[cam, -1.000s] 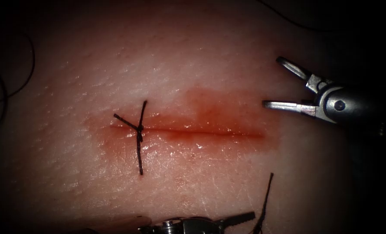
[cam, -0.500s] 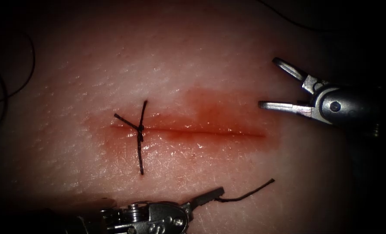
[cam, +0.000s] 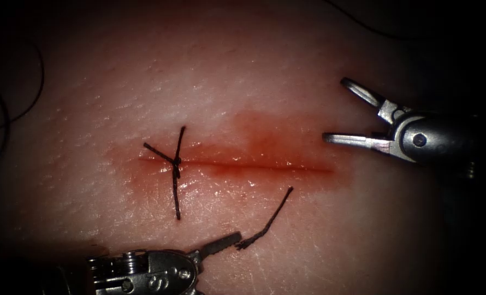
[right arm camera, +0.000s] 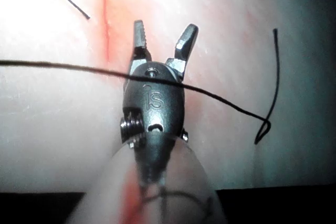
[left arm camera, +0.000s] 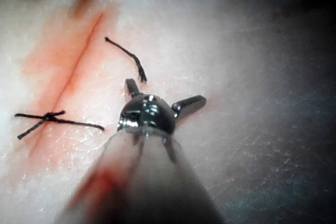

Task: Wound Closure
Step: Set down the cut suture end from the left tool

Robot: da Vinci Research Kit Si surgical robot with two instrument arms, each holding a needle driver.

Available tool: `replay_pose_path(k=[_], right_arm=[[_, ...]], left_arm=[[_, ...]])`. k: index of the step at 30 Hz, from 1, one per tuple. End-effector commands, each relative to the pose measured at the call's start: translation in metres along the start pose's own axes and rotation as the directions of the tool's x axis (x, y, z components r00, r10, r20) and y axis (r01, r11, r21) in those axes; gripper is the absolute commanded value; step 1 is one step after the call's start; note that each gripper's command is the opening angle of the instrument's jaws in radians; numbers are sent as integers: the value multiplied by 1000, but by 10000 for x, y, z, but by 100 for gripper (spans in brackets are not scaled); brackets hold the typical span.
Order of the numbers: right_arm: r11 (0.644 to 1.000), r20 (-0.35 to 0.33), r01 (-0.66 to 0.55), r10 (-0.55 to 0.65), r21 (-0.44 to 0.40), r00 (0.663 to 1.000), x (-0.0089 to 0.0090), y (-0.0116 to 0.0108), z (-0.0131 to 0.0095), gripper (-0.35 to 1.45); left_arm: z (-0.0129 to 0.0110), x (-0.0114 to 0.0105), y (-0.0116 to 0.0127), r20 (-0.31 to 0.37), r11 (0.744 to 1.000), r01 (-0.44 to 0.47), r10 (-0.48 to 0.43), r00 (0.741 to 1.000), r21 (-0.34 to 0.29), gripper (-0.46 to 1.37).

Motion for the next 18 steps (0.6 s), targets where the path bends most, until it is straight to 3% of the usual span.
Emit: replay_pose_path(k=[1,6,9,15,18], right_arm=[[1000,2,1,-1,7,1000,0,0,-1,144],[1000,3,2,-2,9,1000,-1,-1,-1,144],[1000,4,2,-2,9,1000,-1,-1,-1,143],[1000,7,3,-3,9,1000,-2,-2,1,144],[1000,6,4,-4,9,1000,-2,-3,1,144]], left_arm=[[-2,-2,-1,3,1000,-1,1,1000,6,93],[-17,-7,-1,10,1000,16,-16,1000,18,88],[-26,4,-1,8,999,29,-29,1000,18,89],[-52,51,4,-85,999,-8,11,996,31,86],[-63,69,7,-88,1000,-13,15,996,26,86]])
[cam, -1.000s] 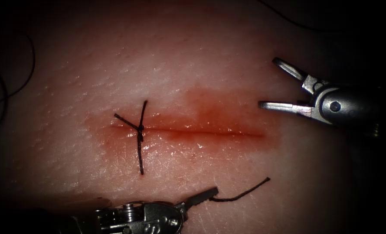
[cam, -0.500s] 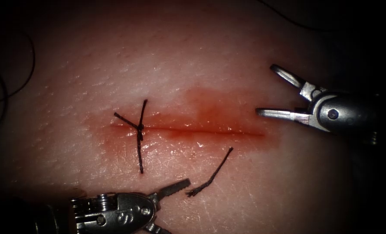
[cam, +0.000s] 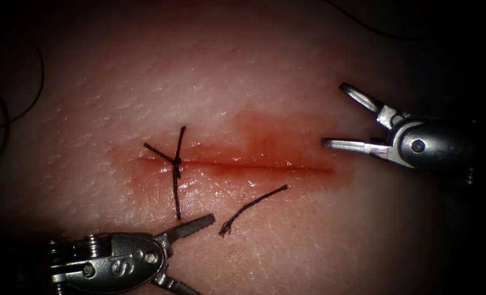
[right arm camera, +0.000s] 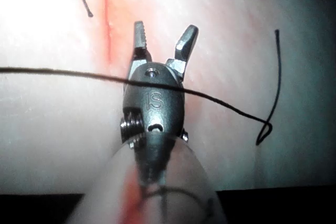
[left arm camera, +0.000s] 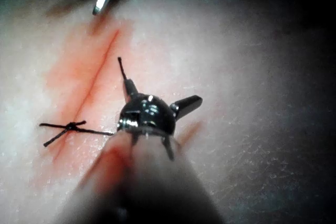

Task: Wound Closure
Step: Set down the cut suture end from the left tool

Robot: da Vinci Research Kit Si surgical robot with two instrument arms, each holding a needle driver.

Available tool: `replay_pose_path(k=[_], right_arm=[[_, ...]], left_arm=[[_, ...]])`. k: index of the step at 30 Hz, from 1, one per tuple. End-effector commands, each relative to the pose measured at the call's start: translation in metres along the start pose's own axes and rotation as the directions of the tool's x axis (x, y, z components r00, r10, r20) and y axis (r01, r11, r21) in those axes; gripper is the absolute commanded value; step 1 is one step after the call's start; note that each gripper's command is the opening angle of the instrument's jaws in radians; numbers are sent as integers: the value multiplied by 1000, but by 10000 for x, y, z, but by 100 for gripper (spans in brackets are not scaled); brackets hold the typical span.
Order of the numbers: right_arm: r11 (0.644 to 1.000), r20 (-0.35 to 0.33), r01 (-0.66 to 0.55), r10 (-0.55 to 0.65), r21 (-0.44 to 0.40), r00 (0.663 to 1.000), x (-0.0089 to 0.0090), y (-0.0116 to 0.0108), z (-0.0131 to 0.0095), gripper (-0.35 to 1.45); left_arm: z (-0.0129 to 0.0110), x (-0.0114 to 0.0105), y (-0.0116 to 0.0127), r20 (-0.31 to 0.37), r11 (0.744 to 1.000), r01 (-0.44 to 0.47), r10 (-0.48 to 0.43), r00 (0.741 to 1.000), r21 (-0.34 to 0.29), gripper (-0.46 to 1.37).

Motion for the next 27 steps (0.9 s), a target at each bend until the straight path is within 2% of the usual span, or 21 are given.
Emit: replay_pose_path(k=[1,8,14,19,24,25,27], right_arm=[[1000,-1,0,0,5,1000,0,0,0,144],[1000,2,1,-1,7,1000,0,0,0,144],[1000,4,1,-1,8,1000,0,-1,1,144],[1000,4,1,-1,8,1000,0,-2,2,145],[1000,4,2,-2,7,1000,0,-4,2,145],[1000,6,3,-3,10,1000,0,-4,2,144],[1000,7,3,-3,16,1000,1,-5,1,145]], left_arm=[[-3,5,0,-8,1000,-7,7,1000,0,85],[-16,29,-4,-75,1000,-23,24,997,21,81],[-19,36,-13,-81,1000,-18,20,996,19,79],[-19,38,-16,-86,1000,-21,22,996,22,78],[-15,36,-22,-91,999,-18,20,996,26,68],[-13,35,-23,-91,999,-24,26,996,28,68],[-4,29,-23,-93,999,32,-29,995,33,81]])
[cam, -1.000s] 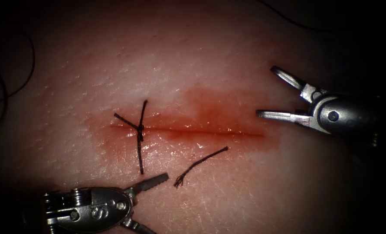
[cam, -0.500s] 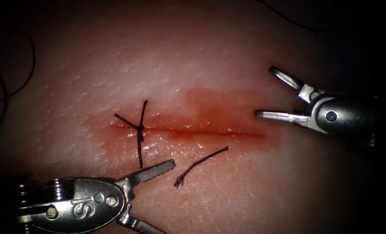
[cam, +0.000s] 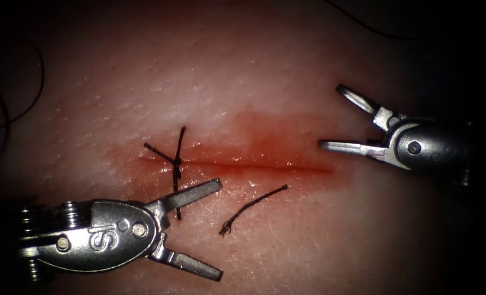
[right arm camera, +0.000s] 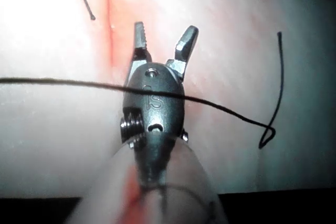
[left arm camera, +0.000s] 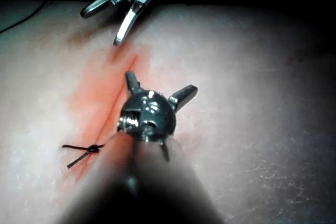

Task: Wound Closure
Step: Set down the cut suture end from the left tool

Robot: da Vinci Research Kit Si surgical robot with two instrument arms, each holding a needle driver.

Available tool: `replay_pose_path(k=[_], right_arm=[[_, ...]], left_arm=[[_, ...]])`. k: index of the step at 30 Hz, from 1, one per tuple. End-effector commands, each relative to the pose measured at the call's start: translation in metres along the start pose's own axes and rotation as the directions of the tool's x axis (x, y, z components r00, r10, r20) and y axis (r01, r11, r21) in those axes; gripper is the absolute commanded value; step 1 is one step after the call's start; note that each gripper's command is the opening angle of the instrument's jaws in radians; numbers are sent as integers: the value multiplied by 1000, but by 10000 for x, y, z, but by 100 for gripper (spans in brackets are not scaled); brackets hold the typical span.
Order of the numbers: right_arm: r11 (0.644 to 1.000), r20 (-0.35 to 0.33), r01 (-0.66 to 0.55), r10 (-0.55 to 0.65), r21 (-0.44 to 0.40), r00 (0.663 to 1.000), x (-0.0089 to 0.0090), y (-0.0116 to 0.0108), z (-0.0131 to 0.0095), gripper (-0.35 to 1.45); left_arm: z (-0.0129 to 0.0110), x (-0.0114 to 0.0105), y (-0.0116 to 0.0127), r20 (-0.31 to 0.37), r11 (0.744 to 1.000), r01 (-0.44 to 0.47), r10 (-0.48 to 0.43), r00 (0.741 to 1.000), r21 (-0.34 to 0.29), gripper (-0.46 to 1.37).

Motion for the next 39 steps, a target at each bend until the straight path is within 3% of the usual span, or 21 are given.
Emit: replay_pose_path(k=[1,8,11,20,23,24,25,33,39], right_arm=[[1000,1,0,0,8,1000,1,0,-1,145],[1000,1,1,-1,8,1000,2,0,-1,144],[1000,1,1,-1,8,1000,2,-1,-2,145],[1000,-2,1,-1,10,1000,4,-3,-4,144],[1000,-2,7,-7,10,1000,4,-4,-4,144],[1000,-2,7,-7,10,1000,4,-4,-4,144],[1000,-2,7,-7,10,1000,4,-4,-4,144],[1000,-1,7,-7,10,1000,5,-4,-4,144],[1000,-1,7,-7,10,1000,5,-3,-4,143]], left_arm=[[4,-3,1,6,999,32,-32,999,5,85],[45,-24,2,48,992,97,-101,994,83,92],[59,-39,-1,78,985,107,-118,990,138,74],[76,-90,-13,251,963,144,-201,947,228,68],[76,-100,-15,291,962,136,-204,935,238,38],[75,-103,-15,303,966,142,-204,931,215,-7],[74,-103,-14,306,969,148,-205,930,198,-35],[70,-78,8,271,982,112,-150,951,150,-35],[88,-45,56,238,993,103,-112,965,48,-35]])
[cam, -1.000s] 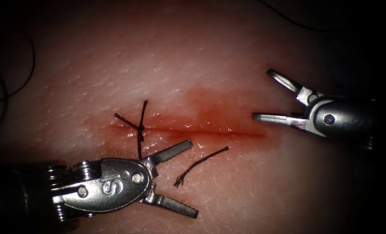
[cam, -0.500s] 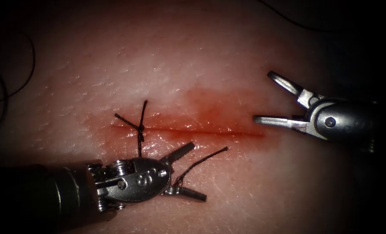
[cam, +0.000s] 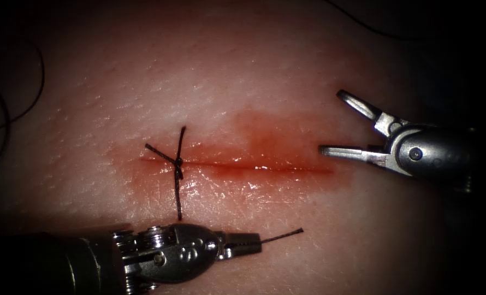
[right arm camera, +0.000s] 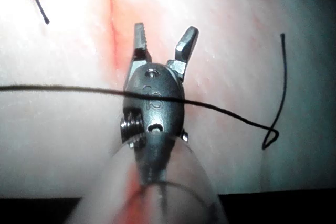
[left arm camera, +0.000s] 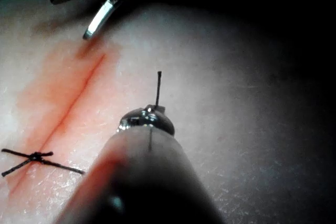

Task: Wound Closure
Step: Set down the cut suture end from the left tool

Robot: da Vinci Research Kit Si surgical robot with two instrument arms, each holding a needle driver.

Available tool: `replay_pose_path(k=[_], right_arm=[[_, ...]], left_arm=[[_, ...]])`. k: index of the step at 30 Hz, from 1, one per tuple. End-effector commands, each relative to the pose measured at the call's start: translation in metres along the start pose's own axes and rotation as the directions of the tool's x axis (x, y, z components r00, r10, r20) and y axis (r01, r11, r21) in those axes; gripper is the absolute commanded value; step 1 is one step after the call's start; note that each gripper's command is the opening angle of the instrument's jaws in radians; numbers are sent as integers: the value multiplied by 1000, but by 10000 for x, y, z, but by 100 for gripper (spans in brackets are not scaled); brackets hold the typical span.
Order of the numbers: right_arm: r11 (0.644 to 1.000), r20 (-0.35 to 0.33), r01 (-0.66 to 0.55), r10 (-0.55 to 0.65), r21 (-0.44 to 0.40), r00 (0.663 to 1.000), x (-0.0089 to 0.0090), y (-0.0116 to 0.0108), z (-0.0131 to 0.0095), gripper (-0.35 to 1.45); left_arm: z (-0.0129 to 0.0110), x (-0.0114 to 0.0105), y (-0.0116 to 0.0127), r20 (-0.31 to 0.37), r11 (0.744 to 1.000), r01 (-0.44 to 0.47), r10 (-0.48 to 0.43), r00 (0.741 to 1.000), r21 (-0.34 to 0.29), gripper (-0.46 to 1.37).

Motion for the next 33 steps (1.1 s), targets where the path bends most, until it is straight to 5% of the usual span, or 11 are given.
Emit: replay_pose_path(k=[1,7,13,15,21,26,29,33], right_arm=[[1000,1,-1,1,5,1000,0,0,0,143],[1000,2,0,0,4,1000,-1,2,1,143],[1000,1,0,0,4,1000,-2,1,1,143],[1000,3,0,0,6,1000,-1,1,1,143],[1000,3,0,0,7,1000,-1,0,0,143],[1000,3,0,0,6,1000,-1,0,1,143],[1000,3,0,0,6,1000,0,0,1,143],[1000,3,0,0,6,1000,-1,0,2,144]], left_arm=[[5,5,12,-15,999,-10,9,1000,-45,-35],[33,32,73,-52,991,-57,51,997,-123,-35],[60,27,101,-61,981,-64,53,997,-183,-35],[66,18,98,-57,978,-62,52,997,-199,-26],[68,-11,66,-42,986,-66,60,997,-155,60],[66,-42,34,100,990,-123,129,987,-72,103],[57,-56,16,154,989,-141,147,977,-51,118],[26,-65,-3,167,990,-130,137,976,-49,111]])
